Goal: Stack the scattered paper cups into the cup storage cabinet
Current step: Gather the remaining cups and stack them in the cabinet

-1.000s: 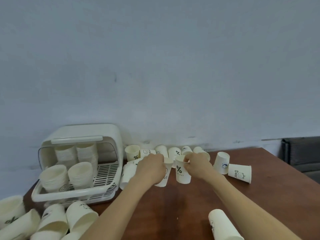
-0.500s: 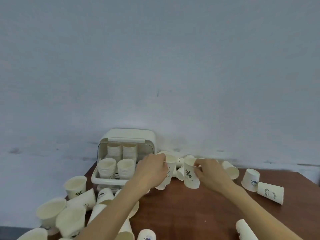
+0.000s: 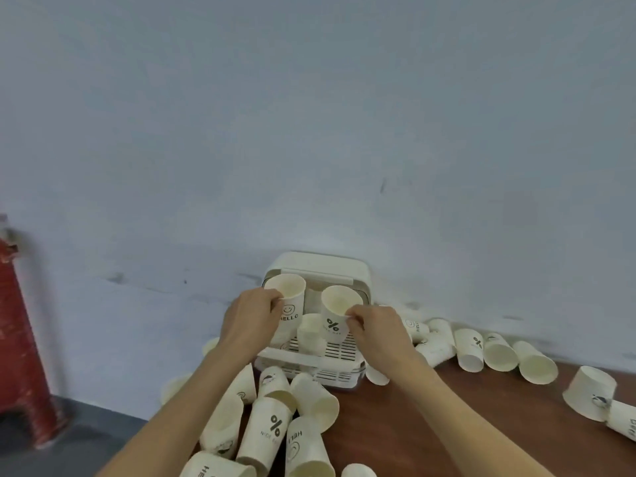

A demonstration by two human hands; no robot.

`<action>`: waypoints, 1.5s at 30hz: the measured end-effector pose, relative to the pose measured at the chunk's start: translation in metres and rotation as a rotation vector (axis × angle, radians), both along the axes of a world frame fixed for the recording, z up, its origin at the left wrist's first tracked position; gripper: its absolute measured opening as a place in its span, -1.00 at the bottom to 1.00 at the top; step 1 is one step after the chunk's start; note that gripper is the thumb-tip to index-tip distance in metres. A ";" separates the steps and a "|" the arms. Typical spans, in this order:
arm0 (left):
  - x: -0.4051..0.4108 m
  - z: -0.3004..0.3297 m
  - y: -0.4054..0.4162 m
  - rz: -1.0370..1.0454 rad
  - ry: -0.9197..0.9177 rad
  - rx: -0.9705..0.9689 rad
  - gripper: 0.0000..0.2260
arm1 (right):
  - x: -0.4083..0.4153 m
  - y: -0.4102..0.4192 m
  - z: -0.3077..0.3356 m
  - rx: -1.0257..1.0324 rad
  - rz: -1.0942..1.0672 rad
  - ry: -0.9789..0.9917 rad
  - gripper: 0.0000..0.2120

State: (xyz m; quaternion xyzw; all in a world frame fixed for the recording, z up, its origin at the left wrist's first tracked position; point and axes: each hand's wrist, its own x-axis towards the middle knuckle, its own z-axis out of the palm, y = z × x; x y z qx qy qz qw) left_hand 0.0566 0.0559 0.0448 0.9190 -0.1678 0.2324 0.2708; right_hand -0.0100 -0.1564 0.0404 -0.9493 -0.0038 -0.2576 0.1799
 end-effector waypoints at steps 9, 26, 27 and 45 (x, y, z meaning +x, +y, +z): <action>0.045 -0.028 0.013 0.068 0.048 -0.016 -0.78 | 0.060 0.035 -0.019 -0.053 -0.099 0.012 -0.75; 0.074 -0.070 0.002 0.048 0.100 0.146 -0.75 | 0.078 0.040 -0.061 -0.317 -0.121 0.302 -0.72; 0.076 -0.072 0.002 0.055 0.106 0.156 -0.75 | 0.078 0.040 -0.062 -0.323 -0.118 0.304 -0.71; 0.050 -0.070 -0.017 0.041 0.297 0.349 -0.46 | 0.037 0.040 -0.063 -0.161 -0.048 0.351 -0.29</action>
